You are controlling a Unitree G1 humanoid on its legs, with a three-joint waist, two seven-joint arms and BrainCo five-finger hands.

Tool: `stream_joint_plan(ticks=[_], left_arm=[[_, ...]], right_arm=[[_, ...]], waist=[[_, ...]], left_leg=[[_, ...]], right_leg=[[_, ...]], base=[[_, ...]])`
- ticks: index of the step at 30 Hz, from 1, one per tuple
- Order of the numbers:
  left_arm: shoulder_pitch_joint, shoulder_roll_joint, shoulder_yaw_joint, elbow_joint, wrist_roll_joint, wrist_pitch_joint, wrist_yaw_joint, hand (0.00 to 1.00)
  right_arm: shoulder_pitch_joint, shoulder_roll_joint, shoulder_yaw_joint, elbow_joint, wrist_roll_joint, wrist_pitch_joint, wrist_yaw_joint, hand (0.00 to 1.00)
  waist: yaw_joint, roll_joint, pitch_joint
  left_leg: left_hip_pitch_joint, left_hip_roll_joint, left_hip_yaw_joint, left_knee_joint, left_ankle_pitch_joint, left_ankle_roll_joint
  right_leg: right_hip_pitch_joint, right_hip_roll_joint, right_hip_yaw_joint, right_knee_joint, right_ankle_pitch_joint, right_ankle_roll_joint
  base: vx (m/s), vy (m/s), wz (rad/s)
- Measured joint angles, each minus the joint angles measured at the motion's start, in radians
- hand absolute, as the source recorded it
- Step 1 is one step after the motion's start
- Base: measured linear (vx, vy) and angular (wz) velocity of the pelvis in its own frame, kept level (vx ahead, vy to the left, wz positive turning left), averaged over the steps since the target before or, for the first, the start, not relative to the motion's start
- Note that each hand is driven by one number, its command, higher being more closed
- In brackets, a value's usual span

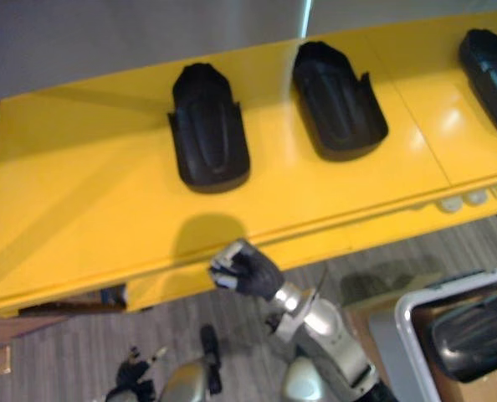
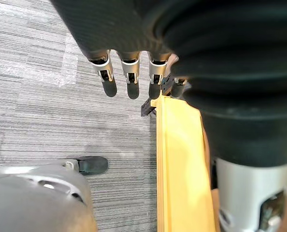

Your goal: Walk over and take plastic housings, then place them on the shelf

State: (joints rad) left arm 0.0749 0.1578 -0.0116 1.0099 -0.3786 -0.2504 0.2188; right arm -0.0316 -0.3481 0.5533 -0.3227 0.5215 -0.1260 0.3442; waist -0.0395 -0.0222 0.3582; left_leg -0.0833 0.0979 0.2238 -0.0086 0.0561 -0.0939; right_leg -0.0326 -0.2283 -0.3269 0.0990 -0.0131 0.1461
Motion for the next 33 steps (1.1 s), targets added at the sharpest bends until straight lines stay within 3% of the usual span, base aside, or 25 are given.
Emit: stream_joint_plan(ticks=[11,33], left_arm=[[-0.031,0.004,-0.038,0.004,-0.009,0.001,0.006,0.00],[-0.036,0.003,-0.030,0.022,-0.013,0.013,-0.001,0.00]], right_arm=[[-0.014,0.022,0.034,0.075,-0.077,-0.011,-0.177,1.00],[-0.114,0.058,-0.145,0.107,-0.114,-0.032,-0.281,1.00]], waist=[[0.011,0.008,0.015],[0.018,0.013,0.024]], left_leg=[[-0.007,-0.001,-0.022,0.001,0.006,-0.002],[-0.006,-0.001,-0.037,-0.001,0.014,-0.001]], right_leg=[[-0.005,-0.004,-0.006,0.034,-0.023,-0.010],[0.002,-0.003,-0.019,0.041,-0.024,-0.011]], base=[[-0.01,0.005,0.06],[0.00,0.002,0.01]])
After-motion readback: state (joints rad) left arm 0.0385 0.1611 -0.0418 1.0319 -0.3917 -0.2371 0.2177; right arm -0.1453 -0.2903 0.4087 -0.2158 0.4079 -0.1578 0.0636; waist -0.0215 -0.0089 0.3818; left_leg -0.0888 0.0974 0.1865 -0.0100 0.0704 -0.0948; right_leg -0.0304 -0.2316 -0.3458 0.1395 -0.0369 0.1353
